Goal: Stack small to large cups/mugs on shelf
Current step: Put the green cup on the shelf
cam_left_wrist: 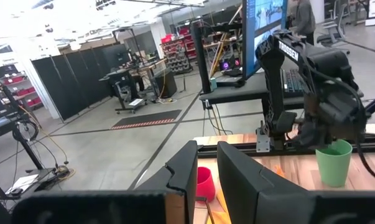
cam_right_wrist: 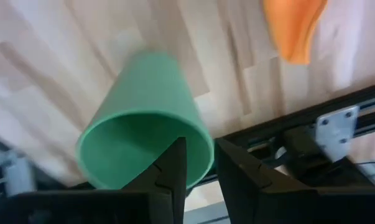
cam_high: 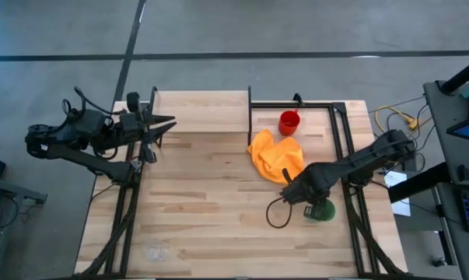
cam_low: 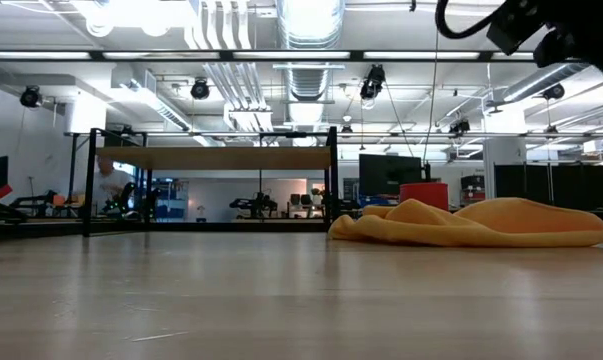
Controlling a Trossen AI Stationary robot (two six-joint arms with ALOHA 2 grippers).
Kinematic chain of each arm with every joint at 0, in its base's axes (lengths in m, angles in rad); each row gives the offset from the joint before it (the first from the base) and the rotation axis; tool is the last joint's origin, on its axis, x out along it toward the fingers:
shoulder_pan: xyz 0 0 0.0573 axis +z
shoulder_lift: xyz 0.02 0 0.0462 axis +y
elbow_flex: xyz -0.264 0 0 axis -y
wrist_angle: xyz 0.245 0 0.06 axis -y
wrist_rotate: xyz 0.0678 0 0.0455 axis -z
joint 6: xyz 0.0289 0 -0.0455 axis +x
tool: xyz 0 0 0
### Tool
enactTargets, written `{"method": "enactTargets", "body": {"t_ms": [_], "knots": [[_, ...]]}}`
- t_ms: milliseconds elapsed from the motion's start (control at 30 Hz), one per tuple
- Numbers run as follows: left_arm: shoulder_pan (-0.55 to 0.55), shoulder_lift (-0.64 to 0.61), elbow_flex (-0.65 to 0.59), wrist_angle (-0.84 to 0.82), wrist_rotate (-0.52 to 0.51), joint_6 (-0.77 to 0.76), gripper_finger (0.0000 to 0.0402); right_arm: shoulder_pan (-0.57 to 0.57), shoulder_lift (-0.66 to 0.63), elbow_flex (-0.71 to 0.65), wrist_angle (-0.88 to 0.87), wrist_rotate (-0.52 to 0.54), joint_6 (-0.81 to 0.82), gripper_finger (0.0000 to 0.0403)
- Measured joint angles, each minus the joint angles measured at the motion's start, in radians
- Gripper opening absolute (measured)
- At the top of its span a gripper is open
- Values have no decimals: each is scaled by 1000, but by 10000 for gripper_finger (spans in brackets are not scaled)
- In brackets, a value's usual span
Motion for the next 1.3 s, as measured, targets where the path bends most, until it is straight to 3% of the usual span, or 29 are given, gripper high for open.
{"method": "enactTargets", "body": {"t_ms": [300, 533, 767, 933, 1300], "knots": [[0, -3, 3, 1, 0, 0, 49, 0, 89, -3, 2, 7, -74, 85], [0, -2, 4, 1, 0, 0, 49, 0, 113, -4, -1, 1, -98, 20], [0, -5, 5, 2, 0, 0, 49, -17, 63, 19, -16, -10, -79, 10], [0, -4, 7, 2, 1, 0, 49, -81, 18, 117, -2, 16, -90, 9], [0, 12, 7, 3, 0, -2, 49, -341, 30, 490, 120, 242, -325, 9]]}}
